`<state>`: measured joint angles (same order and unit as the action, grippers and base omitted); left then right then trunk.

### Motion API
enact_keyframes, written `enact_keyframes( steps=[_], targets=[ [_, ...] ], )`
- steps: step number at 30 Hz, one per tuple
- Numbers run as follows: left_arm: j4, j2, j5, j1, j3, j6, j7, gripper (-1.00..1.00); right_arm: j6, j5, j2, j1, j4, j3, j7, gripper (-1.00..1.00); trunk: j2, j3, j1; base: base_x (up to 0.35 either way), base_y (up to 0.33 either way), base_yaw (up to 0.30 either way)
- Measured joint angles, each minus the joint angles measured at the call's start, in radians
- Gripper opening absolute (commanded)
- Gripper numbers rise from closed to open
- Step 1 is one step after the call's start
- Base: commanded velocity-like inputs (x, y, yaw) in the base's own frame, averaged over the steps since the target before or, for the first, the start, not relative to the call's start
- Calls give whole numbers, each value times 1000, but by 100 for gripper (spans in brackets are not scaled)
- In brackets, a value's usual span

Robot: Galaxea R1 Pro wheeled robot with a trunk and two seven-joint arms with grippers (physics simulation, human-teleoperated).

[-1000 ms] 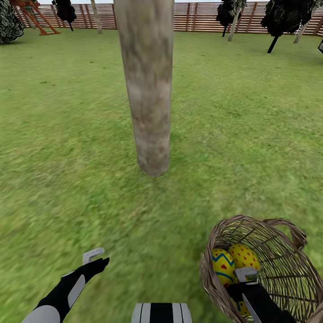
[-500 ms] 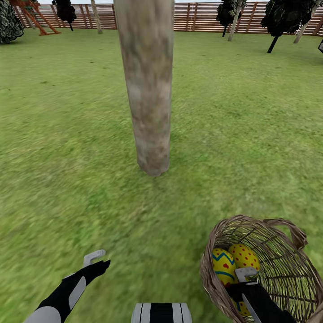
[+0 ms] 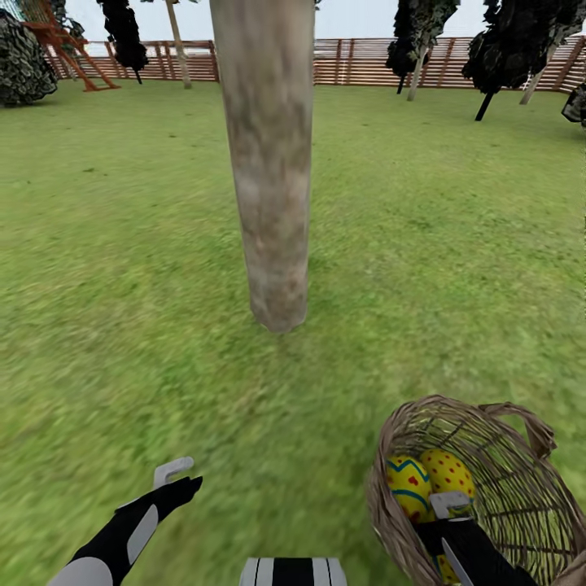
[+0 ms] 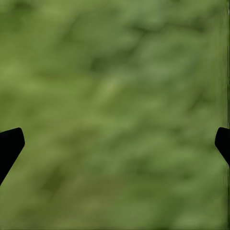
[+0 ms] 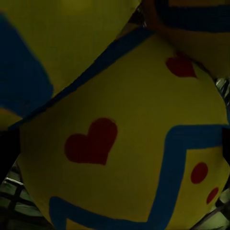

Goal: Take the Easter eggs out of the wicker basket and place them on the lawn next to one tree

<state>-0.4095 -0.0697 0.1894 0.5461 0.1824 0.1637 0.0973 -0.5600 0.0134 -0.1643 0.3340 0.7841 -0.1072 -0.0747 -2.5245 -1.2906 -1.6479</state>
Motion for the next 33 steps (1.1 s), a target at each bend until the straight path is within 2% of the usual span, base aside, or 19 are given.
enact_keyframes(
  steps=[14,33],
  targets=[
    [27,3,0,0,-2,-1,-6,100,0,-1,0,0,0,0,-1,-100,3,54,6,0,0,0],
    [28,22,-1,0,-1,-6,-9,100,0,-2,0,0,0,-2,-1,-100,8,128,15,0,0,0]
  ],
)
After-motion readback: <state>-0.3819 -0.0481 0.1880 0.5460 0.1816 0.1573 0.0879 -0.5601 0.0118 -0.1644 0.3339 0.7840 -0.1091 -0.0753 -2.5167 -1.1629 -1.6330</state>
